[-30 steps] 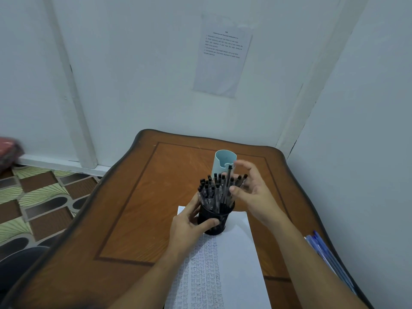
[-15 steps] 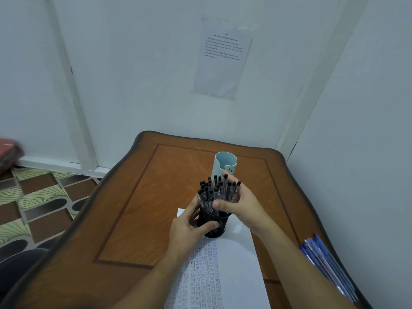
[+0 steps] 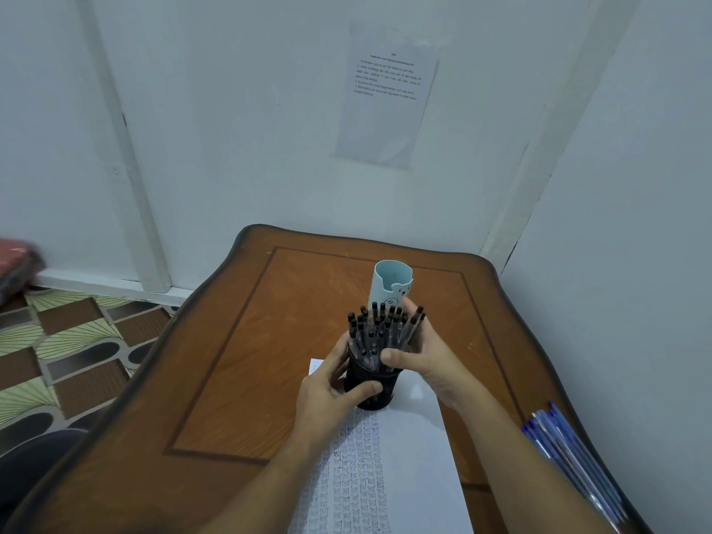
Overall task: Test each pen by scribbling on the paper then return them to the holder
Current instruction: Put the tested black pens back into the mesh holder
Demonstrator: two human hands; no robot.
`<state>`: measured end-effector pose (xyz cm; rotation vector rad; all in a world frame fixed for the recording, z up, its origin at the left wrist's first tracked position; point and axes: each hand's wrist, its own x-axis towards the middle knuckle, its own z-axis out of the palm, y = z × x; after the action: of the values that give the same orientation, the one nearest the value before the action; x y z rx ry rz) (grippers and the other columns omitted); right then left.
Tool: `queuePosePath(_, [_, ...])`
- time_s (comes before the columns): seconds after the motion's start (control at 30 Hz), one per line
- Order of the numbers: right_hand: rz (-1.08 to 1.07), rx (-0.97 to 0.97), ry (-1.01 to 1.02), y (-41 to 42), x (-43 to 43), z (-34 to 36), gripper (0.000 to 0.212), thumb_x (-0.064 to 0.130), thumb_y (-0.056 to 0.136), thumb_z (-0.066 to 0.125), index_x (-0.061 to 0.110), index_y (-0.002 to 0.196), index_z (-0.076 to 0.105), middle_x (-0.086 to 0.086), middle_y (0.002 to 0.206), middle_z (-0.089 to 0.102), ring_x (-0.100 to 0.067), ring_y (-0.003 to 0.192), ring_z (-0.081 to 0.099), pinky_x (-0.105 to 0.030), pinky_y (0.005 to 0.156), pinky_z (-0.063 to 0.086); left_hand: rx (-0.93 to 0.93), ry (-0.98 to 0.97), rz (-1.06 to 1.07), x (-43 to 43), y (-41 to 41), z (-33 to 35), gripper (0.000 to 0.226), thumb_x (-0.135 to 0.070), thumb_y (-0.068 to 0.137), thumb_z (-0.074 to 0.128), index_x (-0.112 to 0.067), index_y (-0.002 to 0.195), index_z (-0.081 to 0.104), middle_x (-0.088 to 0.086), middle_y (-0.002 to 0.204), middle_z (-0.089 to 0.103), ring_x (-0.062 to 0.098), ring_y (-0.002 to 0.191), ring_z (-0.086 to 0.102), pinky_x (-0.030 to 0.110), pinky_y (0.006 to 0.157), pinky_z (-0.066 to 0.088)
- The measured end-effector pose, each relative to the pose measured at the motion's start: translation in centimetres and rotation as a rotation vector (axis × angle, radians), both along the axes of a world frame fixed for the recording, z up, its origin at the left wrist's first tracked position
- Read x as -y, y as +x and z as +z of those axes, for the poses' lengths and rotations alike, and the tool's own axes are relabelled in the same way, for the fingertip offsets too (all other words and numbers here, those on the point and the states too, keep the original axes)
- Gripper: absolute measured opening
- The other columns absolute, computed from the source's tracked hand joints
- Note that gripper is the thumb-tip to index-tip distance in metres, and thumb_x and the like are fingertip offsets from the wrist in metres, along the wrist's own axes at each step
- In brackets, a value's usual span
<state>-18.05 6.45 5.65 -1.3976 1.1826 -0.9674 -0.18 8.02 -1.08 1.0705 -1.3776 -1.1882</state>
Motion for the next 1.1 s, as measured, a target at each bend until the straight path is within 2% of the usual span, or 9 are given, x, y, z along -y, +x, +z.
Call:
queuePosePath(0.07, [-0.064,-0.072,-0.011,0.9,0.2,-0.2,0.092,0.040,0.053,0.097,0.025,0.131,0.052,0.009,0.118,0.072,-0.007,0.111,0.067,-0.030,0.098,0.052,0.007,-0.009,-0.002,-0.1,0.0,0.0,0.082,-0.014,0.076,0.082,-0.047,0.140,0.043,-0.024,0.120,0.065,-0.005,0.111,0.059,0.018,0.087,0.051])
queuePosePath(0.17, [-0.002,-0.069,-0.014,0.8,0.9,0.5,0.067,0.016,0.066,0.091,0.019,0.125,0.058,0.003,0.115,0.074,-0.015,0.110,0.068,-0.028,0.093,0.054,0.002,-0.006,-0.005,0.0,0.0,0.0,0.081,-0.014,0.075,0.082,-0.046,0.140,0.044,-0.023,0.121,0.064,-0.005,0.112,0.059,0.015,0.086,0.050])
queuePosePath(0.27, [0.075,-0.094,0.010,-0.3,1.2,1.2,0.079,0.014,0.068,0.090,0.034,0.135,0.051,0.010,0.123,0.069,-0.010,0.117,0.064,-0.027,0.094,0.053,0.022,-0.004,-0.027,0.2,0.2,-0.2,0.081,-0.016,0.077,0.081,-0.049,0.140,0.042,-0.021,0.124,0.063,-0.002,0.115,0.059,0.026,0.093,0.051])
queuePosePath(0.43, [-0.013,-0.156,-0.040,-0.8,0.3,0.8,0.081,0.040,0.060,0.090,0.046,0.130,0.050,0.016,0.118,0.068,-0.019,0.111,0.066,-0.058,0.090,0.054,0.140,-0.086,-0.097,-0.2,-0.1,-0.1,0.077,-0.030,0.086,0.073,-0.046,0.147,0.030,-0.024,0.129,0.059,0.003,0.114,0.061,0.031,0.097,0.051])
queuePosePath(0.5, [-0.058,-0.161,-0.064,-0.8,-0.2,0.4,0.086,0.048,0.055,0.090,0.046,0.130,0.049,0.018,0.116,0.068,-0.015,0.108,0.068,-0.056,0.088,0.057,0.138,-0.130,-0.084,-0.5,-0.2,0.0,0.072,-0.021,0.088,0.071,-0.038,0.148,0.034,-0.019,0.127,0.062,0.005,0.115,0.061,0.026,0.093,0.052])
queuePosePath(0.6, [-0.099,-0.191,-0.136,-0.9,-0.8,0.3,0.092,0.055,0.051,0.093,0.045,0.131,0.049,0.013,0.125,0.066,-0.008,0.115,0.064,-0.044,0.101,0.053,0.134,-0.208,-0.022,-0.8,-0.3,-0.1,0.069,-0.019,0.086,0.072,-0.030,0.146,0.040,-0.012,0.129,0.060,0.010,0.119,0.057,0.023,0.087,0.054])
queuePosePath(0.73, [-0.129,-0.373,-0.207,-0.6,-1.2,1.9,0.111,0.054,0.053,0.091,0.043,0.148,0.036,0.019,0.140,0.048,0.010,0.121,0.048,-0.019,0.100,0.042,0.157,-0.211,-0.030,-0.9,-0.4,0.0,0.080,-0.019,0.078,0.080,-0.033,0.146,0.039,-0.021,0.126,0.060,0.001,0.120,0.054,0.019,0.086,0.052])
queuePosePath(0.9, [-0.127,-0.479,-0.214,0.9,-0.6,2.0,0.114,0.063,0.054,0.088,0.034,0.151,0.035,0.011,0.144,0.052,-0.008,0.130,0.051,-0.036,0.109,0.044,0.119,-0.137,-0.025,-0.4,-0.5,-0.3,0.077,-0.015,0.081,0.077,-0.043,0.143,0.040,-0.024,0.120,0.064,-0.002,0.116,0.057,0.026,0.088,0.054])
queuePosePath(1.1, [-0.050,-0.438,-0.170,-0.3,0.0,2.5,0.081,0.038,0.064,0.093,0.043,0.134,0.053,0.022,0.125,0.062,0.002,0.116,0.058,-0.037,0.103,0.051,0.107,-0.125,-0.023,-0.4,-0.5,-0.2,0.073,-0.014,0.084,0.075,-0.049,0.138,0.041,-0.028,0.117,0.063,-0.005,0.116,0.056,0.021,0.087,0.053])
